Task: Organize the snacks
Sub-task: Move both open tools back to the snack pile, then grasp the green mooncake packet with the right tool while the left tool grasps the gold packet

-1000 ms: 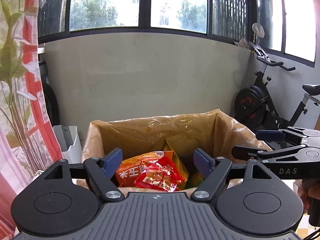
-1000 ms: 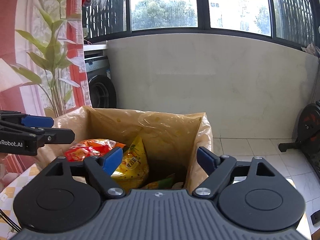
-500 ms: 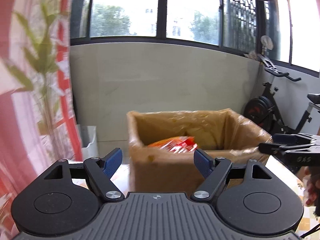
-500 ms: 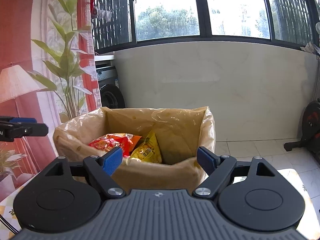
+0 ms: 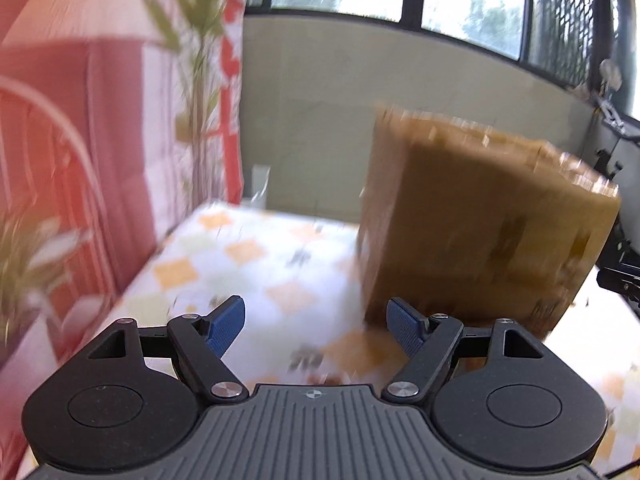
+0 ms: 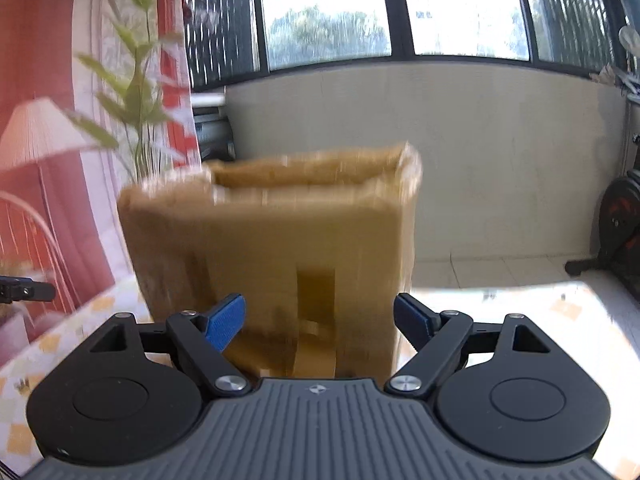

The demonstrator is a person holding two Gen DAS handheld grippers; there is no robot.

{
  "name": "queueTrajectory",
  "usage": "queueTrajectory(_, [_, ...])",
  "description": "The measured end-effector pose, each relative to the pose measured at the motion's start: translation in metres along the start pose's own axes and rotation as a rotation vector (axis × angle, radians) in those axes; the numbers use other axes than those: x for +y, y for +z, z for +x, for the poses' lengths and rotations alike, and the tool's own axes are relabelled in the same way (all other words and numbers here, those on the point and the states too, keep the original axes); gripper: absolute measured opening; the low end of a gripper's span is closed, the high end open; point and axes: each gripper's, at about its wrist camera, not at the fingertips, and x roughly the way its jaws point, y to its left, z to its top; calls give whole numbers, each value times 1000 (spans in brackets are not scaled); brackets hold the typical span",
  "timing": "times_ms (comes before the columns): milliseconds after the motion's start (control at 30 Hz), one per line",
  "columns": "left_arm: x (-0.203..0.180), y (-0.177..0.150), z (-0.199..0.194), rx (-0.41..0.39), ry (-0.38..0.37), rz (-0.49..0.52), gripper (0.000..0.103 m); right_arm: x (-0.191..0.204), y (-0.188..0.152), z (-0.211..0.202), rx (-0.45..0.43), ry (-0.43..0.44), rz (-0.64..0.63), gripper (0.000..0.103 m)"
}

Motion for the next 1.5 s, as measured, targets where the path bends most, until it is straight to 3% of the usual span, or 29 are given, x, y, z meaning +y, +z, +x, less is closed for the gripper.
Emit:
queueTrajectory(333, [5,-48,6,107,16,-37,79,21,-67,24,240,1,-32,80])
queueTrajectory(433, [5,-53,9,124,13,-42,79,27,-83,30,317,13,-52,72])
queueTrajectory(533, [4,-57,11,137,8,-45,79,28,-85,31,309,23,-60,71])
queueTrajectory(633, [2,-61,14,148,6,-44,79,25,-83,29,301,16,-84,60])
queueTrajectory(1033, [-1,-73,23,170,1,-53,79,28,-88,47,322,-21,-96,56])
queueTrajectory(1233, [4,-75,28,194,10,-84,79,27,-93,45,275,-1,-111,44])
queueTrajectory(1500, [-4,-74,39,203,16,-62,77,25,-96,41,253,12,-107,42])
